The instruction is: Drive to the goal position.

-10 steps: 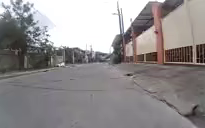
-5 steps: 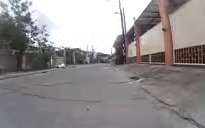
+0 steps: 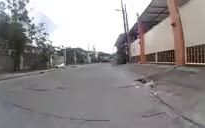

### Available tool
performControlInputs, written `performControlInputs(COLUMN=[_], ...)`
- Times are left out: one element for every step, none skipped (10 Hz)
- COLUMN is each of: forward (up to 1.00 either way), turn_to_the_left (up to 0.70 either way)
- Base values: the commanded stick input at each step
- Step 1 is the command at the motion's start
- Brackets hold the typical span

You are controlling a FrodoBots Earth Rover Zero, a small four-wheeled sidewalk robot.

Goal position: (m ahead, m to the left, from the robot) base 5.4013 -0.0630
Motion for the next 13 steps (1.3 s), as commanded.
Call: performControlInputs(forward=[1.00,1.00,1.00,1.00,1.00,1.00,1.00,1.00,1.00,1.00,1.00,1.00,1.00], turn_to_the_left=[0.06,0.06,0.06,0.06,0.06,0.06,0.06,0.06,0.06,0.06,0.06,0.06,-0.10])
